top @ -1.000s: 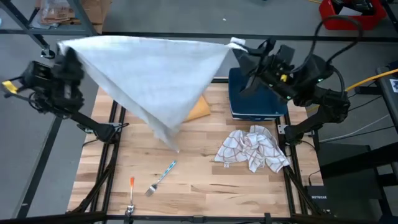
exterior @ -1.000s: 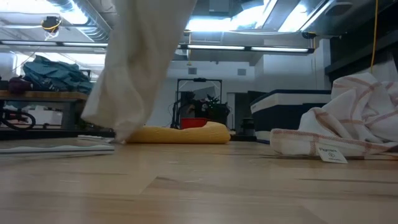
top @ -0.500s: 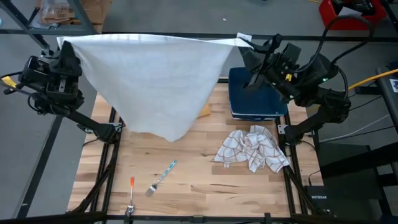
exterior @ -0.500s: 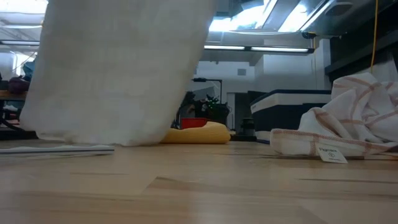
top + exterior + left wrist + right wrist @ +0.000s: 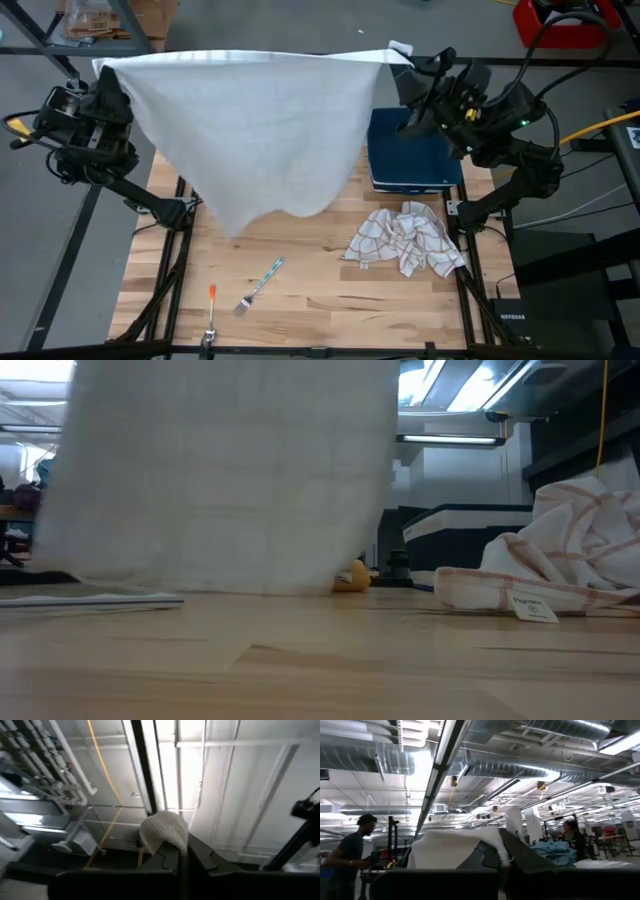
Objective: Fold towel
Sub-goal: Fold the left white towel
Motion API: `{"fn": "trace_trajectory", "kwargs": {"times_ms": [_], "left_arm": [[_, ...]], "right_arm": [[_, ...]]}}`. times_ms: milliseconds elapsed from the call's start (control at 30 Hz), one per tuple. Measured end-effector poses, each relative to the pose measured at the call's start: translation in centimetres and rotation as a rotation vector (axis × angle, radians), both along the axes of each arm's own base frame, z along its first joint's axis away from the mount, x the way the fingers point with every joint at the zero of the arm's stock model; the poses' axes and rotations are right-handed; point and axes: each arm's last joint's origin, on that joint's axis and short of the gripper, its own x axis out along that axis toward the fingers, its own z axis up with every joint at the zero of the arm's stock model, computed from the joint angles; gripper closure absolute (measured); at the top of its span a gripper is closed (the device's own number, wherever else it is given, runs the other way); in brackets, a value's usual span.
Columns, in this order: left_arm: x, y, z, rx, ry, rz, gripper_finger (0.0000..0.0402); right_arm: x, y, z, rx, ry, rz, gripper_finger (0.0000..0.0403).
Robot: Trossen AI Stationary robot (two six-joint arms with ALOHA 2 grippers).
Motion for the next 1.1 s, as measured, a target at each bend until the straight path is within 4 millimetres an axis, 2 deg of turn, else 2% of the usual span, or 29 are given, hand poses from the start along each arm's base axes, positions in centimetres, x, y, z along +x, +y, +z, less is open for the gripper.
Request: {"fn": "trace_trajectory", "kwargs": {"times_ms": [333,533,833,1100], "left_arm": [[0.0,-0.1,0.0,0.016,-0.007,-0.043,0.0401],[0.0,-0.3,0.1,0.006,-0.062,-0.247,0.0401],[0.5,-1.0,0.0,0.061,-0.094,-0.548,0.0401],[1.4,-1.7,-0.1,0.135,-0.084,-0.672,0.0401]], "right_arm": [[-0.1,0.1,0.1,-0.013,-0.019,0.034,0.0398],[-0.3,0.3,0.4,0.058,-0.092,0.201,0.0398],[-0.5,1.2,0.6,0.015,-0.120,0.558,0.0398],[-0.6,1.5,0.6,0.040,-0.121,0.745,0.0398]]}}
